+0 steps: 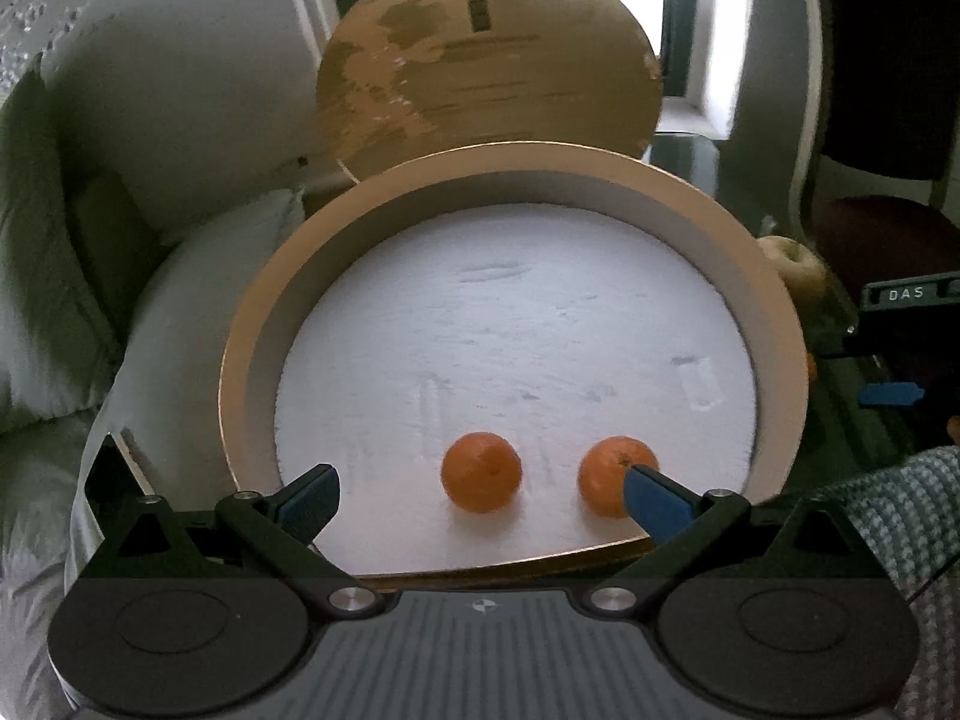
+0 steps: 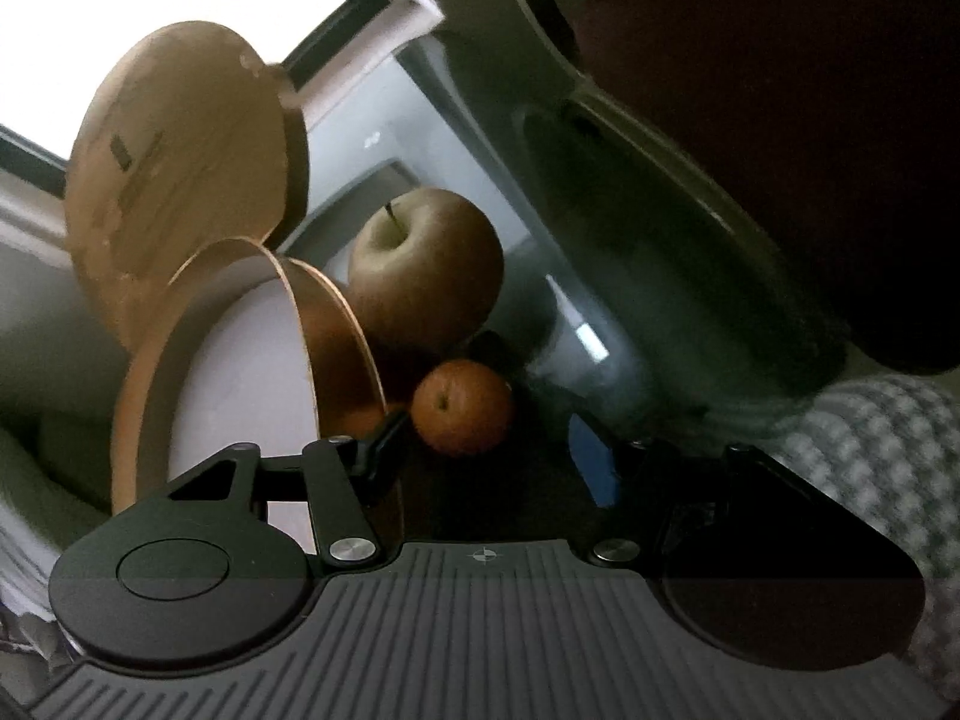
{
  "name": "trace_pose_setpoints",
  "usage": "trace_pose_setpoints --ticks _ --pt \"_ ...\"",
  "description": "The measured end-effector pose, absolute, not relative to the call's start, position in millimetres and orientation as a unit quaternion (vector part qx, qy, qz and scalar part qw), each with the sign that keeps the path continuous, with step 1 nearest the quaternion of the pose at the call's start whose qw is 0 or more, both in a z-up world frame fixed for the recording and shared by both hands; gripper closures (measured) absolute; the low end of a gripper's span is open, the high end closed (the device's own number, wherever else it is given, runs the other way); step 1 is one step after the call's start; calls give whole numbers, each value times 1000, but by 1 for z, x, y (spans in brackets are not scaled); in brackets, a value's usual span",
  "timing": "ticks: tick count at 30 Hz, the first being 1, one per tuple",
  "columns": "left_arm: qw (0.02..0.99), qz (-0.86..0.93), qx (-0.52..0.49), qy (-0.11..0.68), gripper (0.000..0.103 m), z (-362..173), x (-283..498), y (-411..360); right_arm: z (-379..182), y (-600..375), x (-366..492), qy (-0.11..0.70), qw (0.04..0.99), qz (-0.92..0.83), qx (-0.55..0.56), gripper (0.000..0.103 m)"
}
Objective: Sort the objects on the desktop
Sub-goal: 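Move the right tool back to the last mandarin by the apple, then grasp the third mandarin with the right tool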
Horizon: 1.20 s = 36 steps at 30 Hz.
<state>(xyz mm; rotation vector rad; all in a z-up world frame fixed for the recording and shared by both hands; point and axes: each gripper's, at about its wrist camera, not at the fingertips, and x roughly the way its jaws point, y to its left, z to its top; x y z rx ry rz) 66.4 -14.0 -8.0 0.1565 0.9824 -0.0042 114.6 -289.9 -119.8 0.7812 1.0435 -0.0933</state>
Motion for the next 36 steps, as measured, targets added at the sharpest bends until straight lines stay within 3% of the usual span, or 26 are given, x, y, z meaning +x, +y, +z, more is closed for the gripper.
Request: trace_pose_setpoints --ticks 7,23,36 --pt "874 3 69 480 2 -14 71 -9 -134 -279 137 497 783 -59 369 39" --pt "871 7 65 487 2 -16 57 -1 -155 -282 147 509 736 -78 440 55" --pt "882 -2 47 469 2 -8 36 13 -107 -294 99 475 787 -73 386 55"
